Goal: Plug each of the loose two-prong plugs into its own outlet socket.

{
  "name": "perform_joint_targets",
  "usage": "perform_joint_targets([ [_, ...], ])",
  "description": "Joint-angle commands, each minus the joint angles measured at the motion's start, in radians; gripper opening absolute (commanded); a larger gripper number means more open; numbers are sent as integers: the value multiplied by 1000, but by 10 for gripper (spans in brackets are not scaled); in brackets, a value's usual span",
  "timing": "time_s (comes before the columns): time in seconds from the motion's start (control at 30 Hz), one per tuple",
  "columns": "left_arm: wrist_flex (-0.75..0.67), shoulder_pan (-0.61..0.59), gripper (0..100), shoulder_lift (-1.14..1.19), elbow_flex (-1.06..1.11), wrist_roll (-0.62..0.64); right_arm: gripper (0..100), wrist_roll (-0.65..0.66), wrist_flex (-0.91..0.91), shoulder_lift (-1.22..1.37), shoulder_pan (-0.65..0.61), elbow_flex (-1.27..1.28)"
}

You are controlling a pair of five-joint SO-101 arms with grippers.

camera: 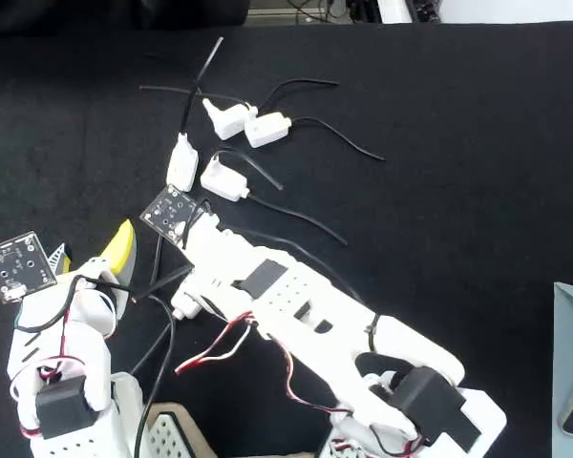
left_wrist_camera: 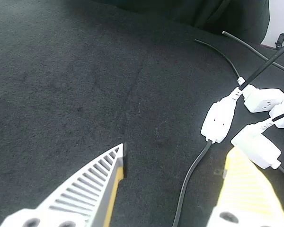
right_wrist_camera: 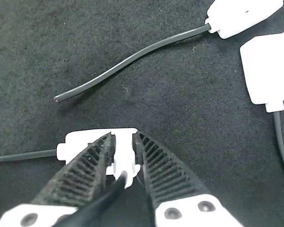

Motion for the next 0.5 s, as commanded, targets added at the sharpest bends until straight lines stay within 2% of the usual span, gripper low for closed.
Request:
perform_joint_targets([
  [0.0,-18,-7,332,3,-2,5,12,9,-20,74,2,-19],
  [0.13,-18,-10,332,3,-2,5,11,8,-31,177,2,-56],
  [0.47,-18,-10,332,3,-2,3,27,8,-25,185,-3,-54],
])
